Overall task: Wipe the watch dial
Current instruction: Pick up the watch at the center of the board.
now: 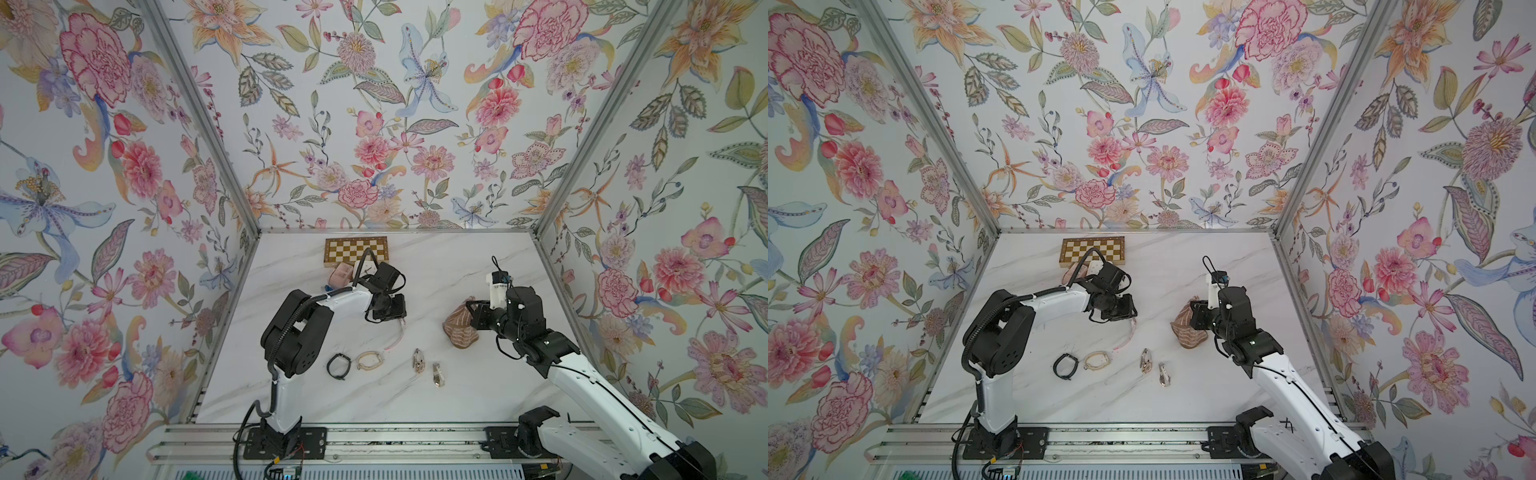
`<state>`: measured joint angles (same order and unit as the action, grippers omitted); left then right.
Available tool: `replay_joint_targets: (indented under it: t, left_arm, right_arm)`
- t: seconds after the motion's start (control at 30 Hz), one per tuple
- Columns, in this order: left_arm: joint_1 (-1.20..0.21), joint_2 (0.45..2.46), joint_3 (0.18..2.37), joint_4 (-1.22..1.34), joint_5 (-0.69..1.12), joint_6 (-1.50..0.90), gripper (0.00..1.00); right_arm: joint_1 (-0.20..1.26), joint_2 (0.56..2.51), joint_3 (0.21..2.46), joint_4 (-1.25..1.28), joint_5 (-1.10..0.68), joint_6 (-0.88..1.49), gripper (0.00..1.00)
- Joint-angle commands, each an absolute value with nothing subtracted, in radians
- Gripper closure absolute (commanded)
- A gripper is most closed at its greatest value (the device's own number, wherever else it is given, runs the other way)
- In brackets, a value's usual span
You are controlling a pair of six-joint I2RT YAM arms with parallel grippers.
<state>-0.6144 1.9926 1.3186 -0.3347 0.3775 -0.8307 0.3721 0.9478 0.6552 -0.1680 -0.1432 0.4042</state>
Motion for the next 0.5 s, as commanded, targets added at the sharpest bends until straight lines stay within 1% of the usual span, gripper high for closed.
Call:
replay_joint_targets:
  t: [0.0, 0.27, 0.47]
  left_arm:
    - [-0.601, 2.021, 1.344, -0.335, 0.358, -0.829, 0.68]
    - [-0.602, 2.051, 1.375, -0.355, 0.346, -0.811, 0.69]
    - [-0.601, 2.07, 1.406, -0.379, 0.342, -0.798, 0.72]
  right_arm:
    - [0.363, 0.932, 0.642, -0.144, -0.15, 0.396, 1.0]
    - [0.353, 0.931, 0.635, -0.138, -0.155, 0.399, 1.0]
    - [0.347, 0.921, 0.629, -0.137, -0.154, 0.4, 1.0]
